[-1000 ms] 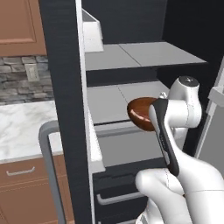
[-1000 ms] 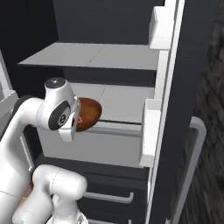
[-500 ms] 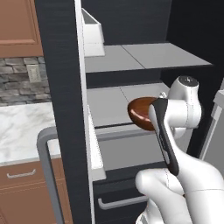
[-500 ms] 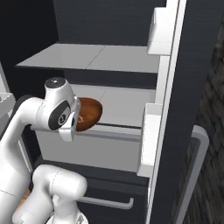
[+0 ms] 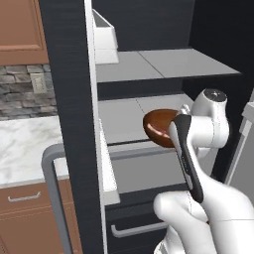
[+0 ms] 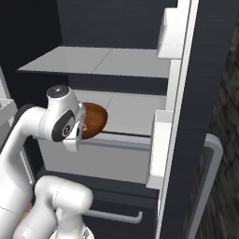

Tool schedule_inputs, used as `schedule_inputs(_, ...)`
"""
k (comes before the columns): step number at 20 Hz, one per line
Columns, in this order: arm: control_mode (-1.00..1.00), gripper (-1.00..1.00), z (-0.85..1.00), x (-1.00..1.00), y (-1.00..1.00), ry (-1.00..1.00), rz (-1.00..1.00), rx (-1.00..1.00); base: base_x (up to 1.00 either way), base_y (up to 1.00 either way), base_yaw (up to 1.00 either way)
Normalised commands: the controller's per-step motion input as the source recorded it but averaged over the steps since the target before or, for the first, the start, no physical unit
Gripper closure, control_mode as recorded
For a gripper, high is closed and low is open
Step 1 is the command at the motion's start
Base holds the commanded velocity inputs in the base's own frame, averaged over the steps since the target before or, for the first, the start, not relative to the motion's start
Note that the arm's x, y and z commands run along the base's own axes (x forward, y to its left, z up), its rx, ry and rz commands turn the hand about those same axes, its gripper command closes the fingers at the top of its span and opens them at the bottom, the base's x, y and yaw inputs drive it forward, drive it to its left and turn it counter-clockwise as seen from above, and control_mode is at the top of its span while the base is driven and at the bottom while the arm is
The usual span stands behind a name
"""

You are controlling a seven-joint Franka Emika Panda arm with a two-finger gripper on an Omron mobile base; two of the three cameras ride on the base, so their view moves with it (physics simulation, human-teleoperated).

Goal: Place one of the steaks on the plate and the other in the bowl. Then place the bowl in the fridge.

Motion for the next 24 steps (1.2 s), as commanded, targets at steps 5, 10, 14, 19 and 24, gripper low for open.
schedule_inputs(5,-1.00,1.00,-0.33,0.10,0.00,-0.17,0.00,0.02,0.00,0.00,0.00)
schedule_inputs(10,-1.00,1.00,-0.03,0.39,-0.03,-0.05,0.00,0.00,0.00,0.00,0.00)
schedule_inputs(14,-1.00,1.00,0.00,0.46,-0.02,0.01,0.00,0.00,0.00,0.00,0.00)
schedule_inputs(19,-1.00,1.00,0.00,0.56,0.00,0.04,0.00,0.00,0.00,0.00,0.00)
schedule_inputs(24,-1.00,1.00,-0.01,0.73,0.00,0.05,-0.01,0.00,0.00,0.00,0.00)
